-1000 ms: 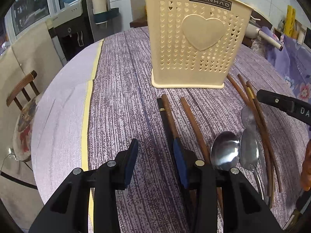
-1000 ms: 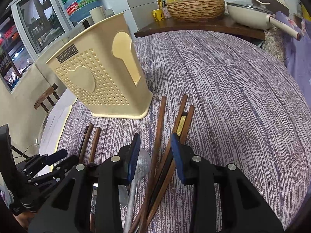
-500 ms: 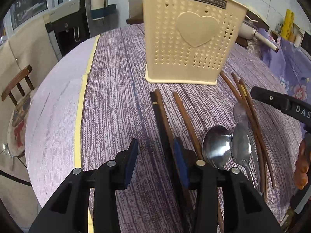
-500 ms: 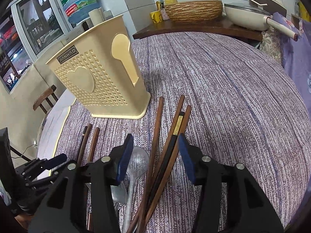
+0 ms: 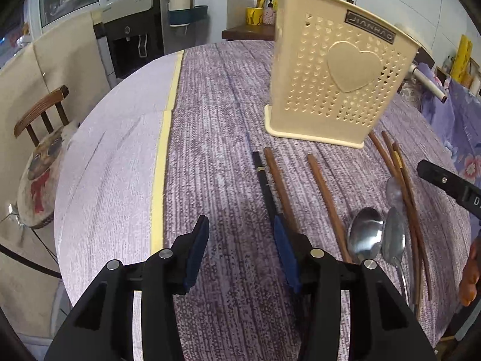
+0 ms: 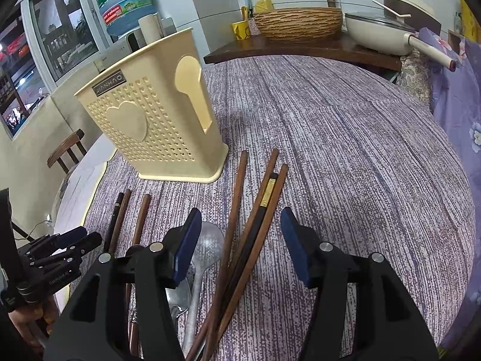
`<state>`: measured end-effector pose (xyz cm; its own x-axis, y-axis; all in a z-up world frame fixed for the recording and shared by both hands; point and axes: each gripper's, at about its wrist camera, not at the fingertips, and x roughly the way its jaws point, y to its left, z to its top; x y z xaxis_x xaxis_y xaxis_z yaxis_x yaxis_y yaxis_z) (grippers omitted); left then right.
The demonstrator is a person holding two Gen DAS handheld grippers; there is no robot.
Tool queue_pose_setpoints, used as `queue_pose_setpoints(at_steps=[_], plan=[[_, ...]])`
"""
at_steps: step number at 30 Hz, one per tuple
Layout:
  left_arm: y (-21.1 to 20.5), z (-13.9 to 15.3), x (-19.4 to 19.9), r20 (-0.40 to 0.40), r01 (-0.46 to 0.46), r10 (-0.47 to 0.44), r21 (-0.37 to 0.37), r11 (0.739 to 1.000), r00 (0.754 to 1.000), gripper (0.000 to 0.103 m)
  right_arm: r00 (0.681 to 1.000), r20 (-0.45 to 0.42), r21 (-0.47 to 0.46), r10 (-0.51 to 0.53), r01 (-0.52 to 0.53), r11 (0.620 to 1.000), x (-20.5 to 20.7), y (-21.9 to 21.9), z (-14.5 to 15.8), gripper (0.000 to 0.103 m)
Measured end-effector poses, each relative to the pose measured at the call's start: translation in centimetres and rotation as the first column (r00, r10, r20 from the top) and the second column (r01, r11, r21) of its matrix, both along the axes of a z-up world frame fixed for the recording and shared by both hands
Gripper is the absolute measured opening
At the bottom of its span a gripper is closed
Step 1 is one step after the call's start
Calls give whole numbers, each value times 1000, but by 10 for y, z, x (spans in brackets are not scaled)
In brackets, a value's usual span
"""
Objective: Organize utensils
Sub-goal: 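Close the right tool on wooden chopsticks while the left tool grasps a black chopstick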
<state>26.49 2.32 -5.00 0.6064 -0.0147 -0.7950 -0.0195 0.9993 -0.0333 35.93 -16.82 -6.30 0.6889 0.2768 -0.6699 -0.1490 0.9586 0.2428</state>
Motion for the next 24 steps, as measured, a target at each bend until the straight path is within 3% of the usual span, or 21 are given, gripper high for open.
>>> queue_pose_setpoints(at_steps=[6, 12, 22, 24], plan=[[-17, -6, 3, -12, 6, -5, 73, 997, 1000, 44, 1000, 6, -11, 10, -10, 1000, -5, 4, 2, 55], [-14, -10, 5, -30, -2, 4, 65, 998, 1000, 44, 1000, 15, -40, 13, -12, 999, -6, 7, 2, 56], [-9, -9, 25, -46, -25, 29, 82, 996, 999, 27, 998, 26, -115, 49, -46, 992, 15, 21, 3, 55], [-8, -9, 26, -50, -28, 32, 76, 997, 998, 27, 998, 21, -124, 62, -59, 991, 23, 27, 1, 51]])
